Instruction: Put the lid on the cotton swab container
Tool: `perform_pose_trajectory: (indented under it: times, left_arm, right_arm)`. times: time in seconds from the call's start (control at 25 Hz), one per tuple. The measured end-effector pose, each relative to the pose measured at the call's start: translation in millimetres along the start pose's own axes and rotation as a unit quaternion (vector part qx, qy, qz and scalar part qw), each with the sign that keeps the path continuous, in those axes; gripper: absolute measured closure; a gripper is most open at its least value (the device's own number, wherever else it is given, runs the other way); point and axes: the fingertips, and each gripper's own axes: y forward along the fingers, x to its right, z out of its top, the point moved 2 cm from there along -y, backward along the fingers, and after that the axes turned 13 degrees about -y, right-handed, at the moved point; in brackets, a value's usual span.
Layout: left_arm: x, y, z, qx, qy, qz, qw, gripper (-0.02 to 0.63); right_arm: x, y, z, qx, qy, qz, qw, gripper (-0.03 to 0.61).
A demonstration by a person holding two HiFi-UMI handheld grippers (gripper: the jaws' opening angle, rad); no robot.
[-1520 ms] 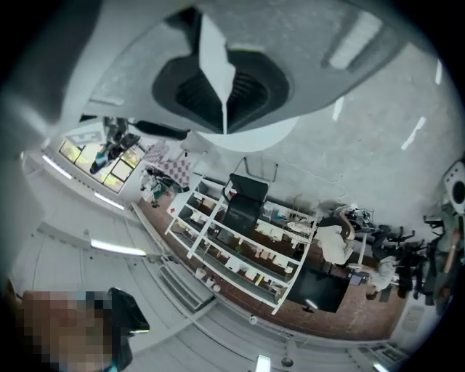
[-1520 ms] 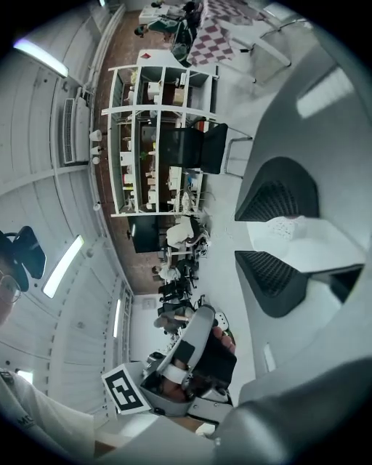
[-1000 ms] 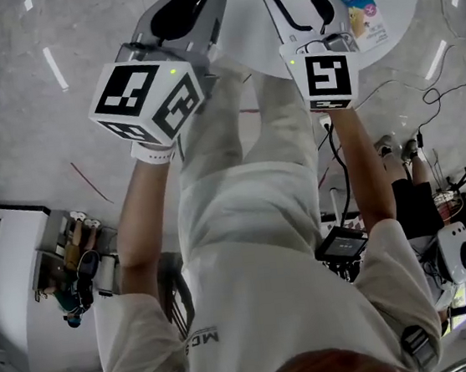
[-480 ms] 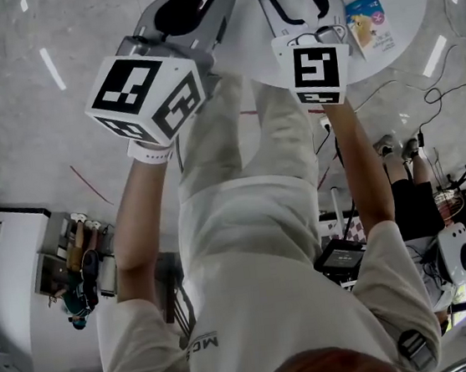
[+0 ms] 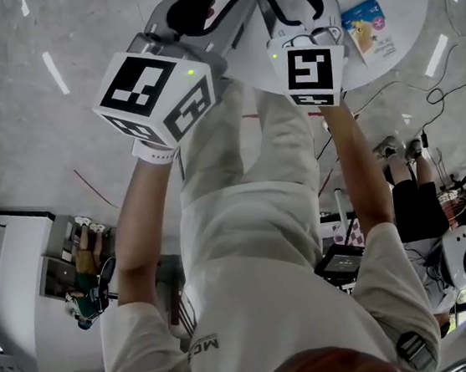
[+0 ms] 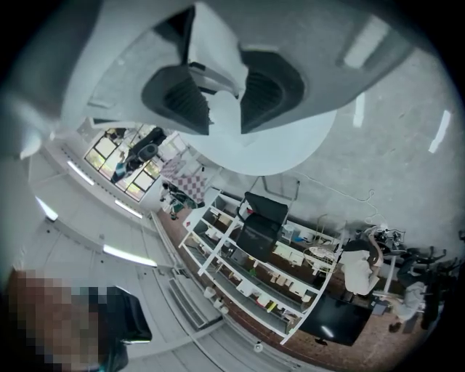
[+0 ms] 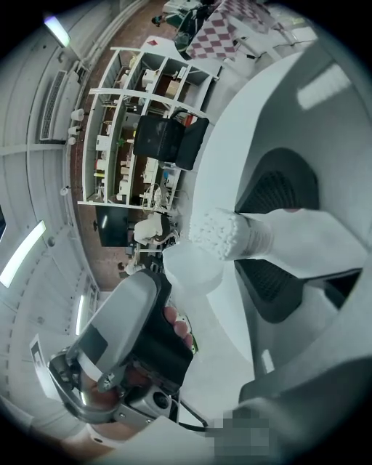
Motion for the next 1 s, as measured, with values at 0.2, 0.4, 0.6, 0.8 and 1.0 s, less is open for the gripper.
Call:
perform_pose_trajectory:
  times: [0.2, 0.4, 0.6, 0.8, 1.0]
  left_arm:
    - [10, 6, 1, -0.008, 0.019, -0.023, 0.9995, 0.464]
    - [18, 15, 1, -0.014, 0.03, -0.04, 0.9986, 0.454]
    - [23, 25, 5, -0.018, 0.027, -0.053, 0.9981, 0.453]
    - [23, 40, 3, -0.031, 0.037, -0.051, 0.9975, 0.453]
    - [22, 53, -1, -0.047, 0.023, -0.048, 0.9975, 0.46]
  right_arm:
    - [0, 0, 0, 0.0, -0.003, 0.004, 1.0, 0.393]
    - [1, 0, -2, -0.001, -0.005, 0.005, 1.0, 0.394]
    - [0, -1, 3, -0.001, -0.005, 0.005, 1.0, 0.396]
    - [1, 0, 1, 0.0, -0.007, 0.006, 1.0, 0.396]
    - [-2, -1, 0, -0.001, -0.005, 0.007, 1.0, 0.397]
